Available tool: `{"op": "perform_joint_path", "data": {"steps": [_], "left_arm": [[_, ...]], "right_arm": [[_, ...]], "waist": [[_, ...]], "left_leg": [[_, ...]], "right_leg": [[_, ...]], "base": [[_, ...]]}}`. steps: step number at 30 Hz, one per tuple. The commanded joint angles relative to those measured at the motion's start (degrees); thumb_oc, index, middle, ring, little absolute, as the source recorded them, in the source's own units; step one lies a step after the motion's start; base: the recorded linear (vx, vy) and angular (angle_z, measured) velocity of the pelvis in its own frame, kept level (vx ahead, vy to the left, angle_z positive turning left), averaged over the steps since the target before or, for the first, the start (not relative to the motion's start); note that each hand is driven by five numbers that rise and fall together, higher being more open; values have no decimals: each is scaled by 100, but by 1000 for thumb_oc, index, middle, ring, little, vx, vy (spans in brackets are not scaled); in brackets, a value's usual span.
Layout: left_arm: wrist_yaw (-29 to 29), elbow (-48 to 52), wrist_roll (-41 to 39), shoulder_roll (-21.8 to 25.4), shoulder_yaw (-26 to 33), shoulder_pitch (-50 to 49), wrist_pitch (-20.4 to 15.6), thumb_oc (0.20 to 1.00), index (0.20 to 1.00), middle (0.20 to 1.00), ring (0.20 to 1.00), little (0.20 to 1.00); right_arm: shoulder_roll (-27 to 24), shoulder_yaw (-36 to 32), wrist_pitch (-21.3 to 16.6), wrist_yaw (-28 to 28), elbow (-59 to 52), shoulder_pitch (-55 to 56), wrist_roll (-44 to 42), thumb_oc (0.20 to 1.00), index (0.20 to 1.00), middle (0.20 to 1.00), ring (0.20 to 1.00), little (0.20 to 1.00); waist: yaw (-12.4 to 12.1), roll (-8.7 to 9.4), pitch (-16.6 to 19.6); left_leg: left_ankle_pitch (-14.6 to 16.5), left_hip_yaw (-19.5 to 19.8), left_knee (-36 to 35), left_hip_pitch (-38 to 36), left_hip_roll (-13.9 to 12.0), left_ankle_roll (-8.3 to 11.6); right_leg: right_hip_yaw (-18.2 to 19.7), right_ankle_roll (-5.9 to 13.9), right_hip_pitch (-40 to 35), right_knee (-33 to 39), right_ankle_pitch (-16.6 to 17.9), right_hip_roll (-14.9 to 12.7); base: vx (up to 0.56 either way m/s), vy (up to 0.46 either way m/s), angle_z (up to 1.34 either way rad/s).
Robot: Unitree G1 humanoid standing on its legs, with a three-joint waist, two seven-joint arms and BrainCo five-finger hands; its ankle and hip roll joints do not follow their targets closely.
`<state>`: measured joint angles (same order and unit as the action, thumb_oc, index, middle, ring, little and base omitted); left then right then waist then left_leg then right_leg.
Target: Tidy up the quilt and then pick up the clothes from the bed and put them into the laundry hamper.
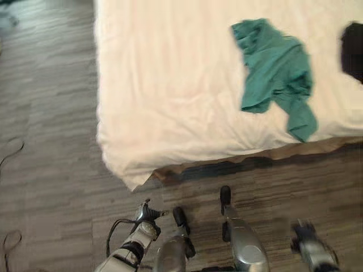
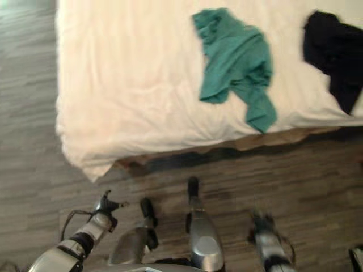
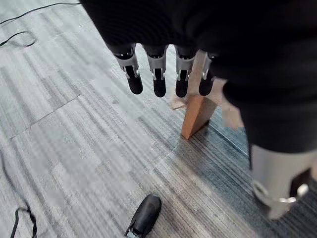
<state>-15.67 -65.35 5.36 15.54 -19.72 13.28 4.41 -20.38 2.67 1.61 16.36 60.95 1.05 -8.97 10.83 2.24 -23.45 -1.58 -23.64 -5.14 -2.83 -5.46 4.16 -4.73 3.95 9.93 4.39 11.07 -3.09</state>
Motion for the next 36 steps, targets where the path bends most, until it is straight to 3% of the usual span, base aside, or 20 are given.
{"op": "perform_joint_path", "data": {"steps": [1,3,6,7,9,10,11,13,14,16,17,19,23,24,25,26,28,29,32,36], "left_arm": [[17,-220,235,232,164,212,-12,1000,1000,1000,1000,1000],[22,-385,420,253,232,-3,23,1000,1000,1000,1000,1000],[180,-588,849,190,231,-167,32,1000,1000,1000,1000,1000],[200,-650,930,153,255,-218,50,1000,1000,1000,1000,1000],[139,-647,965,123,256,-235,62,1000,1000,1000,1000,1000],[73,-614,922,105,274,-314,41,1000,1000,1000,1000,1000],[73,-614,921,110,274,-315,41,1000,1000,1000,1000,1000],[-31,-573,760,5,323,-335,-63,1000,1000,1000,1000,1000],[-102,-571,624,-55,354,-310,-109,1000,1000,1000,1000,1000],[-133,-543,498,-114,360,-278,-163,1000,1000,1000,1000,1000],[-133,-432,341,-194,336,-244,-240,1000,1000,1000,1000,1000],[-98,-364,335,-225,314,-242,-282,1000,1000,1000,1000,1000],[-16,-309,464,-189,271,-288,-225,1000,1000,1000,1000,1000],[-9,-343,471,-254,264,-261,-217,1000,1000,1000,1000,1000],[-9,-344,471,-255,264,-259,-218,1000,1000,1000,1000,1000],[-5,-340,462,-271,268,-281,-199,1000,1000,1000,1000,1000],[-18,-346,409,-215,278,-273,-163,1000,1000,1000,1000,1000],[-10,-360,442,-174,250,-273,-152,1000,1000,1000,1000,1000],[30,-441,730,-84,123,-227,-131,1000,1000,1000,1000,1000],[71,-573,979,-77,127,-228,-116,1000,1000,1000,1000,1000]], "right_arm": [[162,429,-76,-106,44,-498,158,1000,1000,1000,1000,1000],[215,702,-4,-183,409,-603,548,1000,1000,1000,1000,1000],[331,816,-30,-299,560,-424,653,1000,1000,1000,1000,1000],[329,853,-13,-288,586,-412,727,1000,1000,1000,1000,1000],[314,1001,-9,-300,565,-430,838,1000,1000,1000,1000,1000],[282,1204,24,-368,513,-520,1000,1000,1000,1000,1000,1000],[286,1205,25,-368,512,-519,1001,1000,1000,1000,1000,1000],[359,1441,2,-376,509,-634,1181,1000,1000,1000,1000,1000],[388,1497,29,-340,563,-705,1216,1000,1000,1000,1000,1000],[396,1479,27,-316,575,-720,1188,1000,1000,1000,1000,1000],[383,1433,26,-307,615,-778,1110,1000,1000,1000,1000,1000],[336,1445,1,-287,664,-796,1159,1000,1000,1000,1000,1000],[391,1376,13,-315,677,-668,1200,1000,1000,1000,1000,1000],[470,1336,34,-362,756,-609,1360,1000,1000,1000,1000,1000],[468,1335,35,-362,756,-610,1361,1000,1000,1000,1000,1000],[469,1303,64,-383,759,-590,1413,1000,1000,1000,1000,1000],[469,1293,81,-381,671,-646,1454,1000,1000,1000,1000,1000],[483,1290,69,-376,614,-670,1449,1000,1000,1000,1000,1000],[510,1268,10,-325,399,-661,1283,1000,1000,1000,1000,1000],[498,1198,-8,-323,393,-618,1130,1000,1000,1000,1000,1000]], "waist": [[-215,30,206],[-414,66,529],[-346,150,813],[-395,114,837],[-530,181,827],[-757,339,816],[-749,336,833],[-1030,476,809],[-1110,480,786],[-1126,470,778],[-1156,336,828],[-1272,177,877],[-1346,247,912],[-1361,330,964],[-1368,319,977],[-1332,356,944],[-1214,214,875],[-1144,140,839],[-865,93,747],[-645,125,829]], "left_leg": [[799,-264,575,-22,-457,125],[686,-1132,715,-291,-650,141],[546,-1566,1278,-648,-1053,278],[176,-1599,1898,-689,-1364,470],[-561,-893,3189,-430,-1766,567],[-44,268,3903,169,-1242,186],[-23,275,3932,208,-1248,170],[491,1323,3688,790,-105,-211],[690,1538,3563,949,7,-239],[730,1683,3230,1113,-87,-226],[641,1737,2061,1184,-56,-199],[48,1914,1091,1388,218,-71],[-13,1126,1154,1548,143,-161],[136,1140,1060,1282,372,-371],[126,1137,1055,1298,357,-368],[209,1045,1008,1088,430,-439],[186,1050,574,543,339,-475],[204,1100,417,327,278,-455],[376,1220,199,-192,234,-332],[740,1239,168,-628,267,-172]], "right_leg": [[-1568,596,194,-1440,-1343,-968],[-3188,300,-214,-1727,-1550,-1221],[-2545,97,-346,-1415,-1811,-659],[-2389,-40,-511,-1172,-1879,-356],[-1948,-231,-799,-720,-1963,76],[-1329,-293,-1007,-471,-1938,250],[-1336,-290,-987,-468,-1930,249],[-531,-161,-1057,-403,-1821,217],[-220,-97,-1148,-378,-1838,198],[1,-34,-1262,-308,-1875,136],[252,35,-1487,-190,-1964,133],[540,20,-1710,-171,-2075,283],[682,17,-2187,-777,-2630,282],[389,415,-1917,-1964,-2203,120],[396,410,-1895,-1963,-2190,134],[188,699,-1679,-2579,-1657,-90],[-150,741,-919,-3663,-1200,-310],[-309,644,-657,-3767,-1385,-343],[-433,445,-214,-2814,-1880,-88],[-399,521,-25,-1007,-1490,-20]], "base": [[60,23,-245],[121,-34,-276],[325,-311,-249],[378,-442,-197],[377,-414,-201],[256,-178,-188],[219,-40,-142],[218,74,-197],[369,80,-318],[373,111,-212],[508,231,-86],[613,250,-95],[584,165,-79],[555,153,-42],[524,125,-57],[312,84,-54],[469,111,-36],[483,59,12],[402,-43,40],[442,-148,26]]}}
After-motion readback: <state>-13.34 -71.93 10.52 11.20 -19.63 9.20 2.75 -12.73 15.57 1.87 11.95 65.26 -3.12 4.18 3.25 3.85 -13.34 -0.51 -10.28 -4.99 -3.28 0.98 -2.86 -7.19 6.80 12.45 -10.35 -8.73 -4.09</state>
